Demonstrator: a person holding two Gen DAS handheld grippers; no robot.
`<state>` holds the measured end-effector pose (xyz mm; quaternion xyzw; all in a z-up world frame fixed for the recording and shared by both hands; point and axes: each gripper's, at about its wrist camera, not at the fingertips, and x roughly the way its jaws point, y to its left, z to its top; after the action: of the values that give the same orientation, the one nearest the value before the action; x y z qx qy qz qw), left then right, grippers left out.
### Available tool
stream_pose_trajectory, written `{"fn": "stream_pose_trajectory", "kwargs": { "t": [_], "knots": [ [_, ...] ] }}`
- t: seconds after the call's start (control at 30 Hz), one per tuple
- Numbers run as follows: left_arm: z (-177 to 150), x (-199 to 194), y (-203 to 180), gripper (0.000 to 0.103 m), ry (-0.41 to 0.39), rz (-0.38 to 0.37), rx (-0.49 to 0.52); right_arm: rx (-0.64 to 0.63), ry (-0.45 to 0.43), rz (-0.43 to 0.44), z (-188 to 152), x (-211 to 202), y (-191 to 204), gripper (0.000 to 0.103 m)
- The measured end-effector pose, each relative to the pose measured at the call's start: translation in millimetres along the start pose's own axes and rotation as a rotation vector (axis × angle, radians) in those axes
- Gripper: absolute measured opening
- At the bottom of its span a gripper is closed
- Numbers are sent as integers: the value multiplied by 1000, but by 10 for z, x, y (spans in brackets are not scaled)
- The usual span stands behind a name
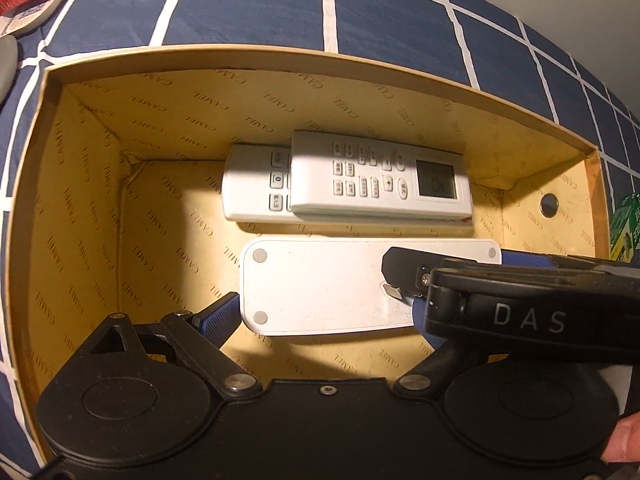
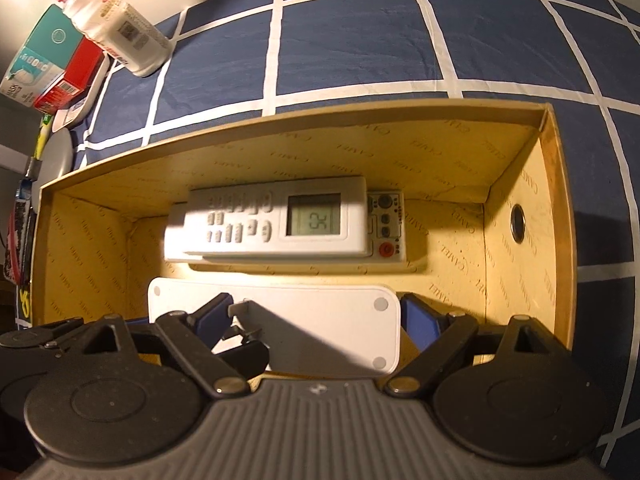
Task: Organize objects
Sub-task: 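Lower the plug plate into the box beside the remotes and open both tools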
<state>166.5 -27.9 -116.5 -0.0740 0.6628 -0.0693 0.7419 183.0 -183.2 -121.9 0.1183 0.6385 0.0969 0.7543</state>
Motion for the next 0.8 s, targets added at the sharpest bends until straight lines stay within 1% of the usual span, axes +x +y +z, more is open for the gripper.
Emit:
{"fn": "stream_pose_trajectory", "kwargs": {
  "t": [0.37, 0.6, 0.8],
  "knots": [
    [109, 105, 4, 90, 32, -16, 7, 27, 21, -20, 50, 80, 0, 89],
    [139, 124, 59, 90, 37, -18, -1, 28, 25, -22, 95, 112, 7, 89],
    [149, 152, 11, 90, 38, -11, 3, 35, 36, -20, 110, 120, -3, 89]
  ]
}}
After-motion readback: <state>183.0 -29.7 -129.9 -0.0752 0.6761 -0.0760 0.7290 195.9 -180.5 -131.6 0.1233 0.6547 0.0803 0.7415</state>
